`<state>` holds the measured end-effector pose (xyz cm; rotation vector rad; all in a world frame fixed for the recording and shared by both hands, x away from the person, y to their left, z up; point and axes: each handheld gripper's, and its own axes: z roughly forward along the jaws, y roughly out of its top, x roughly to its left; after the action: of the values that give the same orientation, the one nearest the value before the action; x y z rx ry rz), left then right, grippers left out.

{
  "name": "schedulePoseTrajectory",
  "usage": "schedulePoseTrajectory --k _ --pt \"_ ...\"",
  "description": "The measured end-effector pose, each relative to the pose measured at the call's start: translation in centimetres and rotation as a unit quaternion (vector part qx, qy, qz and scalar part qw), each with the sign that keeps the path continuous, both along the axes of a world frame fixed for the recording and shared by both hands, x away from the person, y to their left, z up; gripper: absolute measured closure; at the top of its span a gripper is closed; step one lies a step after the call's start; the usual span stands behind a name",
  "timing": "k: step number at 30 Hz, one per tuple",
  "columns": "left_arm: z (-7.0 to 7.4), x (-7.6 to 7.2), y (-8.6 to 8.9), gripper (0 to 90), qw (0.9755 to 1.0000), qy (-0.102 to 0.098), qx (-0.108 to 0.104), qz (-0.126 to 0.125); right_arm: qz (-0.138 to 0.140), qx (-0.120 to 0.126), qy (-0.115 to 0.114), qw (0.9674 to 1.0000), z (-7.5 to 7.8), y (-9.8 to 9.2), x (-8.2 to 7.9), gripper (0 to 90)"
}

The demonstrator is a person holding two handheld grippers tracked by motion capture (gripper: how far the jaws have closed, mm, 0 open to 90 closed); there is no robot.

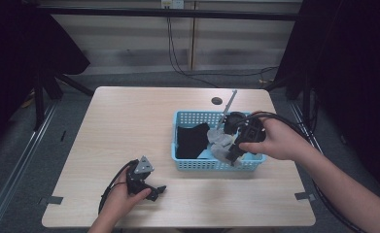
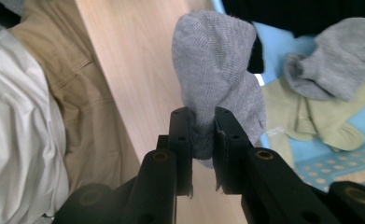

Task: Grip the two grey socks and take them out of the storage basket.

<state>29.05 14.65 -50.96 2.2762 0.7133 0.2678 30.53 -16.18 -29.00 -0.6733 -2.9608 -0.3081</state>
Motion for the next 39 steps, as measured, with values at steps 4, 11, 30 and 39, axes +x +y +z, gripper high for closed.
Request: schedulePoseTrajectory --k 4,11,30,39 --pt "0.0 0.0 0.0 0.0 1.0 0.0 0.0 0.0 0.007 0.005 0.006 0.9999 -0.2 0.5 -0.7 79.2" --pt "0.0 0.0 0.0 0.0 1.0 0.0 -0.001 -0.001 0.021 0.001 0.021 0.9995 -2.9 1.6 -1.3 78.4" --pt "0.0 0.0 0.0 0.0 1.0 0.001 0.003 -0.004 0.032 -0.025 0.04 0.9984 -11.1 4.1 -0.4 76.9" --pt "0.0 0.0 0.0 0.0 1.0 0.0 0.004 -0.004 0.025 -0.016 0.049 0.9984 -12.1 4.3 -0.5 69.6"
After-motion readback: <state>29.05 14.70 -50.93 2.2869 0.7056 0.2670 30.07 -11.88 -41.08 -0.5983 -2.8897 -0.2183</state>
